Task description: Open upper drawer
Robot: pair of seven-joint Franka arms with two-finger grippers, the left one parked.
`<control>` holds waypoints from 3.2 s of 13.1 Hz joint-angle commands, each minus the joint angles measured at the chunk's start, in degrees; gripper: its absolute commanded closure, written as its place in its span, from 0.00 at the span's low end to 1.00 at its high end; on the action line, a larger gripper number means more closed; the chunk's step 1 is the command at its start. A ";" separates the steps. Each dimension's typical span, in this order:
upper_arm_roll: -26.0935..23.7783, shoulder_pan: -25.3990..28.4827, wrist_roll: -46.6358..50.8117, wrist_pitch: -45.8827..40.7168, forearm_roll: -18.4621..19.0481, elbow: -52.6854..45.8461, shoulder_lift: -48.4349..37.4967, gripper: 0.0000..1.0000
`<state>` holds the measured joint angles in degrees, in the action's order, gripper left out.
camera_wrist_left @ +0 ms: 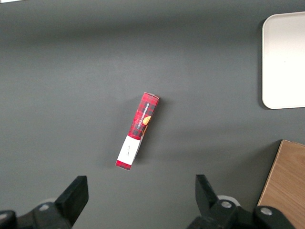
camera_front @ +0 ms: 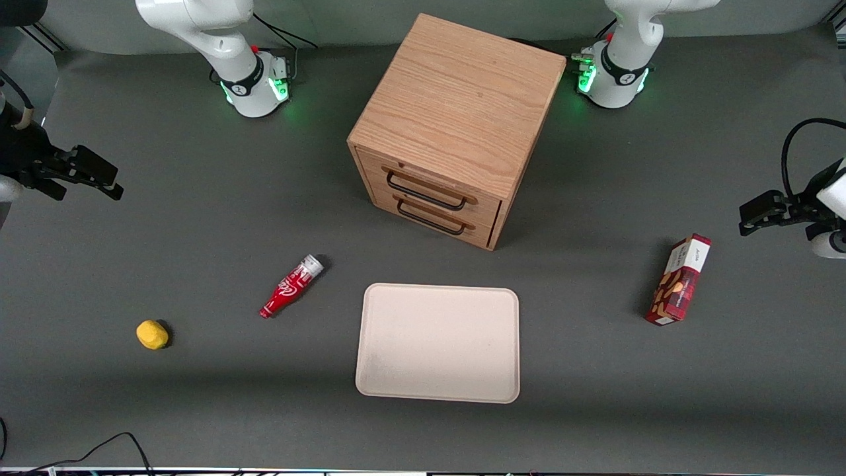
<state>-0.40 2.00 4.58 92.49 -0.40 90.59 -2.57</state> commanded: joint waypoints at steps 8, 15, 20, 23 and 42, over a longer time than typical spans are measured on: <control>-7.07 0.37 -2.81 -6.44 -14.18 -1.65 2.30 0.00; -16.90 0.64 -19.58 -5.66 -16.21 -2.26 6.08 0.00; -25.34 0.72 -26.71 1.00 -13.59 -2.44 10.56 0.00; -28.95 1.42 -27.61 7.07 -11.47 -2.35 13.98 0.00; -35.29 7.14 -23.39 27.56 -4.09 -1.47 30.78 0.00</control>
<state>-35.29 8.63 -20.75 119.17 -5.85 90.02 26.81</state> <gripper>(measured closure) 0.000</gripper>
